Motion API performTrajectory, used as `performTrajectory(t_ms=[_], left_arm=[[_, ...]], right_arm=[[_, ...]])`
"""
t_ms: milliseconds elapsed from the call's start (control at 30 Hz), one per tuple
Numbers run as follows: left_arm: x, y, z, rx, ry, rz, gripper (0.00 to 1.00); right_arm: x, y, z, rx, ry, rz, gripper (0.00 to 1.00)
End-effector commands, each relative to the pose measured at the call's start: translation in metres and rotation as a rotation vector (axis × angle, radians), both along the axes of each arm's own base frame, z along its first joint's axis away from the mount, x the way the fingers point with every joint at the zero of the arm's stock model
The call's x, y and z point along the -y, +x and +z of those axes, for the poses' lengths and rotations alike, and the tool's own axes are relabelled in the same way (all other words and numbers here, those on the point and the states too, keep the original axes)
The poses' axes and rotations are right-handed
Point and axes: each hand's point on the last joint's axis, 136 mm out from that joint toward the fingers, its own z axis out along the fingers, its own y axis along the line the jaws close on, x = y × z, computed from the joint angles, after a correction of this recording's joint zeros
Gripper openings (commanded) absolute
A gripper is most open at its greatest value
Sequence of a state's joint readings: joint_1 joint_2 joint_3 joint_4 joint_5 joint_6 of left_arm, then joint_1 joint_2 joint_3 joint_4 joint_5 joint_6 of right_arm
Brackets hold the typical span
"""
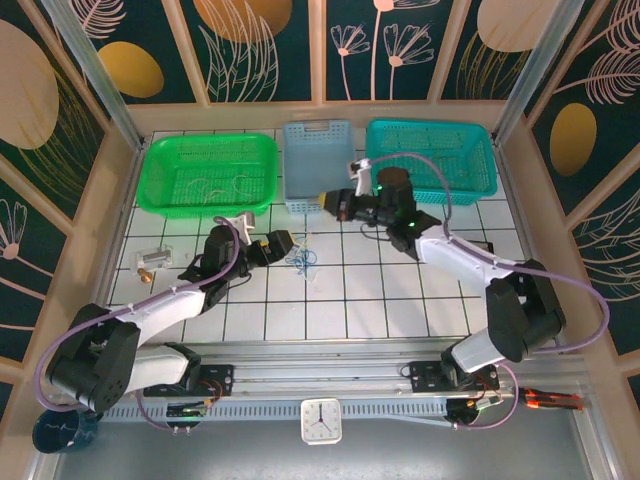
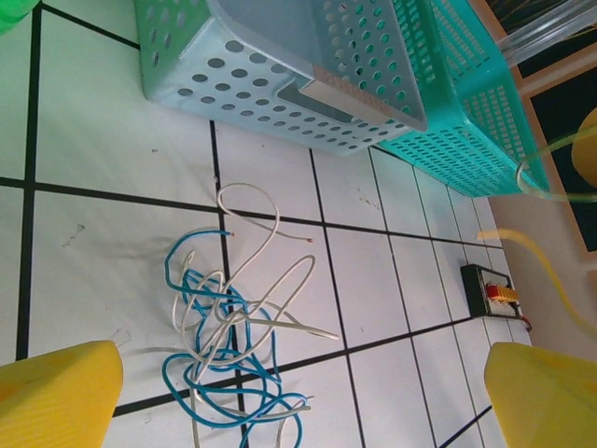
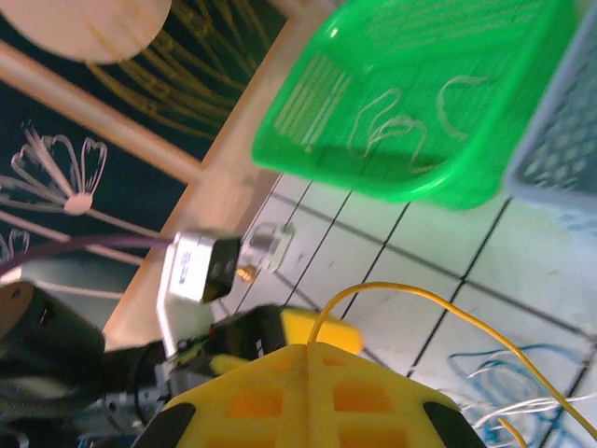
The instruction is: Untangle the cables
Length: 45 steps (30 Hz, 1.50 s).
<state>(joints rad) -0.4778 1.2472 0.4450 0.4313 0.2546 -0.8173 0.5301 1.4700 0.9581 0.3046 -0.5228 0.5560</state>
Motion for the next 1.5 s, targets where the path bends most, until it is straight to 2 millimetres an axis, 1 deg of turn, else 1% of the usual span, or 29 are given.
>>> performTrajectory(t_ms=[0, 67, 133, 233, 300, 333, 367, 433, 533, 633, 667, 700, 733, 767, 800, 833, 933, 1033, 1167, 1267, 1367, 1467], left_arm=[[0.009, 0.008, 0.021, 0.051, -0.041, -0.01, 0.99], [0.009, 0.009, 0.021, 0.049, -0.039, -0.005, 0.99], [0.008, 0.009, 0.021, 0.046, -0.035, 0.003, 0.99], [0.006, 0.009, 0.019, 0.04, -0.029, 0.012, 0.99], [0.005, 0.01, 0.02, 0.04, -0.027, 0.018, 0.99], [0.005, 0.01, 0.02, 0.041, -0.026, 0.02, 0.99], [0.004, 0.009, 0.021, 0.041, -0.027, 0.021, 0.99], [0.003, 0.009, 0.022, 0.042, -0.026, 0.025, 0.99], [0.001, 0.008, 0.024, 0.044, -0.026, 0.035, 0.99], [-0.001, 0.007, 0.026, 0.048, -0.027, 0.041, 0.99], [-0.001, 0.007, 0.025, 0.047, -0.026, 0.042, 0.99], [-0.001, 0.007, 0.026, 0.048, -0.027, 0.041, 0.99], [-0.001, 0.007, 0.026, 0.048, -0.025, 0.044, 0.99], [-0.001, 0.007, 0.026, 0.048, -0.025, 0.043, 0.99], [-0.002, 0.007, 0.026, 0.048, -0.023, 0.045, 0.99], [-0.002, 0.007, 0.025, 0.048, -0.019, 0.047, 0.99], [-0.005, 0.008, 0.022, 0.05, -0.006, 0.061, 0.99], [-0.008, 0.011, 0.021, 0.056, 0.0, 0.084, 0.99], [-0.013, 0.014, 0.022, 0.068, 0.004, 0.112, 0.99], [-0.016, 0.016, 0.025, 0.08, 0.012, 0.131, 0.99], [-0.017, 0.014, 0.028, 0.082, 0.019, 0.132, 0.99], [-0.021, 0.012, 0.028, 0.073, 0.034, 0.139, 0.99]], right_arm=[[0.052, 0.039, 0.035, 0.082, 0.005, -0.184, 0.0], [0.088, 0.066, 0.036, 0.084, -0.02, -0.316, 0.0], [0.132, 0.095, 0.034, 0.08, -0.055, -0.464, 0.0], [0.184, 0.134, 0.021, 0.037, -0.09, -0.613, 0.0], [0.21, 0.156, 0.009, -0.002, -0.108, -0.686, 0.0], [0.223, 0.168, 0.0, -0.028, -0.118, -0.725, 0.0], [0.232, 0.177, -0.006, -0.039, -0.124, -0.752, 0.0], [0.254, 0.194, -0.024, -0.084, -0.146, -0.823, 0.0], [0.277, 0.213, -0.044, -0.131, -0.156, -0.897, 0.0], [0.291, 0.225, -0.063, -0.166, -0.174, -0.935, 0.0], [0.295, 0.228, -0.068, -0.177, -0.18, -0.941, 0.03], [0.296, 0.231, -0.073, -0.185, -0.18, -0.937, 0.11], [0.296, 0.234, -0.076, -0.184, -0.178, -0.921, 0.22], [0.296, 0.235, -0.077, -0.181, -0.18, -0.912, 0.29], [0.295, 0.236, -0.076, -0.175, -0.184, -0.899, 0.35], [0.293, 0.236, -0.072, -0.158, -0.185, -0.885, 0.39], [0.285, 0.23, -0.059, -0.122, -0.165, -0.852, 0.41], [0.271, 0.218, -0.044, -0.091, -0.146, -0.805, 0.41], [0.234, 0.189, -0.018, -0.024, -0.136, -0.71, 0.41], [0.199, 0.159, -0.005, 0.004, -0.132, -0.629, 0.41], [0.162, 0.123, -0.006, 0.0, -0.137, -0.555, 0.41], [0.127, 0.087, -0.021, -0.025, -0.148, -0.495, 0.41]])
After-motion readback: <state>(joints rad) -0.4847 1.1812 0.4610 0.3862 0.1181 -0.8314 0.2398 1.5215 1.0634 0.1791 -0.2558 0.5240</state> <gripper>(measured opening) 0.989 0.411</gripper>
